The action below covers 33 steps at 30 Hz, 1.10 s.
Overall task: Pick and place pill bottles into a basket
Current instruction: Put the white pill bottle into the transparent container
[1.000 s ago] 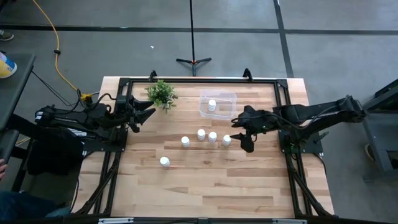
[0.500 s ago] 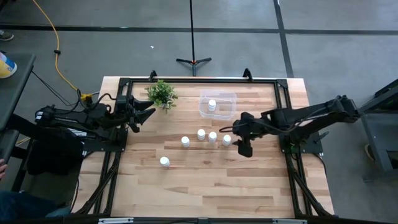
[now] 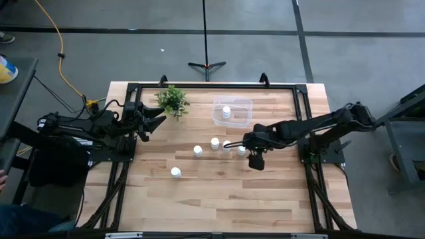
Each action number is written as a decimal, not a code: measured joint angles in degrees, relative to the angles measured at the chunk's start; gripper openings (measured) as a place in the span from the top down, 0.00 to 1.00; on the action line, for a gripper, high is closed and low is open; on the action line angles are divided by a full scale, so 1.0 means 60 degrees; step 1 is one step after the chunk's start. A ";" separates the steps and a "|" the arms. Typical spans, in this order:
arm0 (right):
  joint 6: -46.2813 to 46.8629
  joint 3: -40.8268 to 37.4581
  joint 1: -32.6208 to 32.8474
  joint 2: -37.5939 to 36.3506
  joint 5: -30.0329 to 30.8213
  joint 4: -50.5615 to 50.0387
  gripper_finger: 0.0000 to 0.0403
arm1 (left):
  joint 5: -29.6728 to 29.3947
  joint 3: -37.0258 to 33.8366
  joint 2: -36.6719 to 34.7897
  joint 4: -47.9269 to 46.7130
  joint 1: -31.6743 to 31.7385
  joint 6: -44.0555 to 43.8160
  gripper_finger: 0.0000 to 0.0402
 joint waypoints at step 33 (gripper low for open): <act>-0.0270 0.0000 -0.0185 0.2290 0.1049 0.1154 0.14 | 0.0033 0.0000 0.0000 -0.0069 0.0000 0.0003 0.35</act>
